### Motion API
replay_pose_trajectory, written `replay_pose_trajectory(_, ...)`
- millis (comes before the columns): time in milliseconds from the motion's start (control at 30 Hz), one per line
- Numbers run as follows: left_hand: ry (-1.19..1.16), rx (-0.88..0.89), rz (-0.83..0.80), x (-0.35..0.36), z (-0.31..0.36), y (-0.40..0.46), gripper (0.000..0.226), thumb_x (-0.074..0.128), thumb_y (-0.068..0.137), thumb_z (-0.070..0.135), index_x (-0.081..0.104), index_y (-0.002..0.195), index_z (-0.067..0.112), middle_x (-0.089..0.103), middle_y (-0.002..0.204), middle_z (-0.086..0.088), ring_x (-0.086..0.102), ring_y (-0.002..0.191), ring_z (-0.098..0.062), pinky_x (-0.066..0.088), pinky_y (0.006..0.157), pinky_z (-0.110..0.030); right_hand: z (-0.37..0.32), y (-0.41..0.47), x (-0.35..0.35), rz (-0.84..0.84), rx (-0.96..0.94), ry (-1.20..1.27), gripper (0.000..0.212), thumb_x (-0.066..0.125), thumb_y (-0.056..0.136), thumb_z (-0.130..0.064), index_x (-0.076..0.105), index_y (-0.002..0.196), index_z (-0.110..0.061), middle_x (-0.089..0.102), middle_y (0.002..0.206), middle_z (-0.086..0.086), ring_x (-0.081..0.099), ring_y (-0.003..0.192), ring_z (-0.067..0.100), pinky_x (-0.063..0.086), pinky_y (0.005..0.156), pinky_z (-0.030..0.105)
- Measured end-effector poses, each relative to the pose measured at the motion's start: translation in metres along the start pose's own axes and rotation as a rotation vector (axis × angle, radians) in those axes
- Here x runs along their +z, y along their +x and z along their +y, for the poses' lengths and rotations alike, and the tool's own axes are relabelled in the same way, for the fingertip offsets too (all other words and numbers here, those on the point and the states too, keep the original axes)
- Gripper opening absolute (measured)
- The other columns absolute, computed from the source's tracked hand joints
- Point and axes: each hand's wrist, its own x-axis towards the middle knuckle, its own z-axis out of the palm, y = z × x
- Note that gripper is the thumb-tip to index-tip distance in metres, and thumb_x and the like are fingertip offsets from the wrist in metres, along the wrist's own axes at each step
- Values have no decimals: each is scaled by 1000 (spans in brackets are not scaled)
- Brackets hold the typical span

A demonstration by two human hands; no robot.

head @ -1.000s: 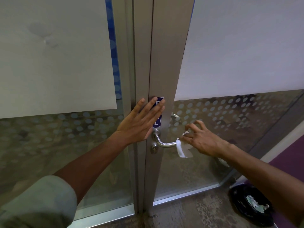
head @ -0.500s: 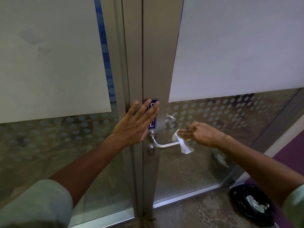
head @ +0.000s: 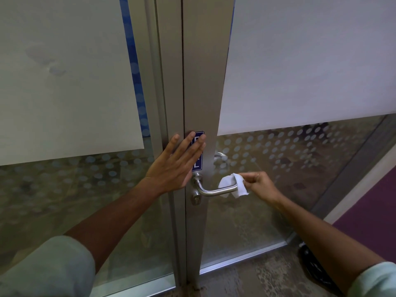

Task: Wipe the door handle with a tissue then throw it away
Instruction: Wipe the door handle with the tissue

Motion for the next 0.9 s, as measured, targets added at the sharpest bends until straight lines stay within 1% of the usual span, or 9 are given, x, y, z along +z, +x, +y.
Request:
replay_pose_trajectory(67, 6, -1, 1, 0, 0, 0, 84, 35, 95, 50, 11, 160, 4, 5, 169, -20, -2, 155, -41, -12, 123, -59, 4, -2, 10, 117, 118, 132, 22, 66, 92, -2, 79, 108, -11, 80, 97, 5, 73, 91, 17, 57, 83, 31)
replay_pose_trajectory(133, 5, 2, -3, -2, 0, 0, 83, 35, 95, 50, 12, 160, 4, 7, 169, -19, -1, 155, -40, -12, 123, -59, 9, -2, 18, 245, 220, 193, 13, 70, 89, -8, 80, 97, -6, 78, 87, 10, 67, 78, 19, 54, 77, 37)
replay_pose_trajectory(233, -3, 8, -10, -3, 0, 0, 83, 35, 95, 51, 12, 160, 4, 8, 168, -19, 1, 155, -40, -12, 123, -59, 19, -8, 25, 357, 349, 215, 21, 62, 87, -9, 79, 75, -10, 76, 73, 10, 63, 65, 16, 55, 63, 31)
replay_pose_trajectory(300, -8, 11, -18, -5, -1, 1, 83, 36, 96, 51, 12, 160, 4, 8, 168, -19, 4, 155, -40, -10, 123, -59, 28, -16, 26, 408, 433, 245, 26, 59, 78, -8, 75, 59, -14, 70, 58, 2, 61, 53, 14, 49, 47, 22)
replay_pose_trajectory(333, -7, 11, -21, -6, -1, 1, 83, 35, 96, 51, 12, 160, 4, 8, 168, -19, 5, 154, -40, -9, 122, -59, 32, -20, 26, 419, 466, 263, 25, 59, 76, -8, 74, 57, -15, 69, 58, 1, 61, 51, 14, 46, 44, 21)
replay_pose_trajectory(433, 2, 16, -26, -7, -1, 1, 83, 35, 96, 52, 12, 160, 4, 9, 168, -18, 7, 154, -39, -7, 122, -59, 40, -31, 31, 432, 515, 358, 19, 56, 87, -5, 73, 78, -8, 70, 75, 10, 62, 58, 19, 48, 44, 23)
replay_pose_trajectory(633, 14, 14, -14, -7, -1, 1, 83, 36, 95, 53, 15, 160, 5, 13, 168, -18, 10, 154, -38, -9, 122, -59, 30, -42, 65, 408, 547, 493, 15, 60, 88, 13, 71, 95, 5, 69, 78, 15, 64, 64, 24, 57, 50, 26)
replay_pose_trajectory(733, 18, 15, -17, -6, 0, 0, 83, 36, 96, 52, 13, 160, 5, 12, 168, -17, 9, 154, -38, -11, 122, -59, 19, -41, 98, 401, 543, 641, 14, 64, 86, 14, 71, 95, 5, 69, 75, 13, 63, 58, 19, 52, 44, 21)
replay_pose_trajectory(900, 16, 14, -17, -7, -1, 0, 84, 38, 95, 52, 14, 160, 5, 13, 168, -17, 9, 154, -37, -10, 122, -59, -9, -28, 141, 383, 501, 820, 12, 67, 88, 6, 74, 90, -3, 74, 76, 10, 63, 63, 17, 49, 55, 24)
